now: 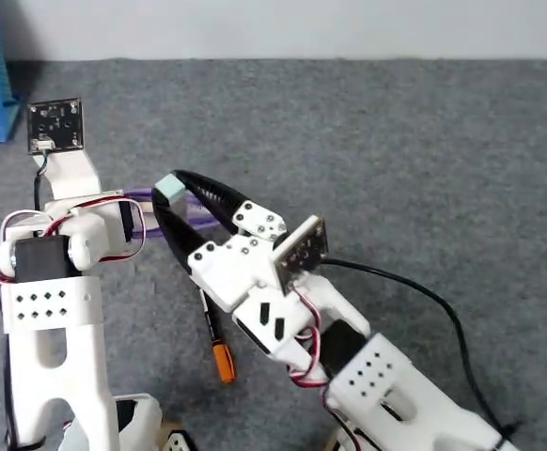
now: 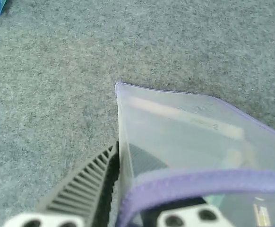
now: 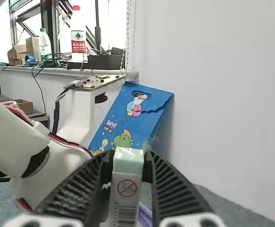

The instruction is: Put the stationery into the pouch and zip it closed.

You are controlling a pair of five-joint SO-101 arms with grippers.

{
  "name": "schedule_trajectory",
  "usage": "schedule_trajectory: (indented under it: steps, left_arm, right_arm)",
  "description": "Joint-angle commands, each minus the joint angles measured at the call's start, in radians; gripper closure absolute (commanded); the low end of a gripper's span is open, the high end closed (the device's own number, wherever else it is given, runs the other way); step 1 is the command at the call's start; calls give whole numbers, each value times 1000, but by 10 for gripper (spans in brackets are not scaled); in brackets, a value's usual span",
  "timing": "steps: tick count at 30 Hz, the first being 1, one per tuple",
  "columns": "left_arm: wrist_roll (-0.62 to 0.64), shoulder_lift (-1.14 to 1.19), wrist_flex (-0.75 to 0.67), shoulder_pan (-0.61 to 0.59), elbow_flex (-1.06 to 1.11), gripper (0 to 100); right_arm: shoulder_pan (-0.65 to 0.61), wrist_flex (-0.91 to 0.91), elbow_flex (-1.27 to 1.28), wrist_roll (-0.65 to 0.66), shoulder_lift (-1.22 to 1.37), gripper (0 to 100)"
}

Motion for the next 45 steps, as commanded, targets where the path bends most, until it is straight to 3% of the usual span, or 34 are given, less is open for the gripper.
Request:
schedule_trajectory:
  steps: [1,8,16,21,25,30,34,39,45]
  left_arm:
    - [11,0,8,2,-50,987]
    - [11,0,21,2,-50,987]
    - [11,0,21,0,-50,987]
    - [11,0,20,-3,-50,987]
    - [11,-2,17,-5,-54,987]
    - [11,-2,17,-8,-59,987]
    - [14,-3,20,-78,-93,987]
    - [14,-3,23,-141,-124,987]
    - [14,-3,51,-146,-127,987]
  right_arm:
    - [2,-96,-12,11,74,991]
    - [67,-216,-12,11,237,987]
    - [67,-188,-8,11,226,789]
    - [71,7,-9,6,91,789]
    - [107,275,-14,3,-61,789]
    - [228,615,-14,-104,-183,790]
    - [306,817,-14,-149,-182,790]
    - [318,918,-14,-172,-91,790]
    - [298,858,-14,-190,148,790]
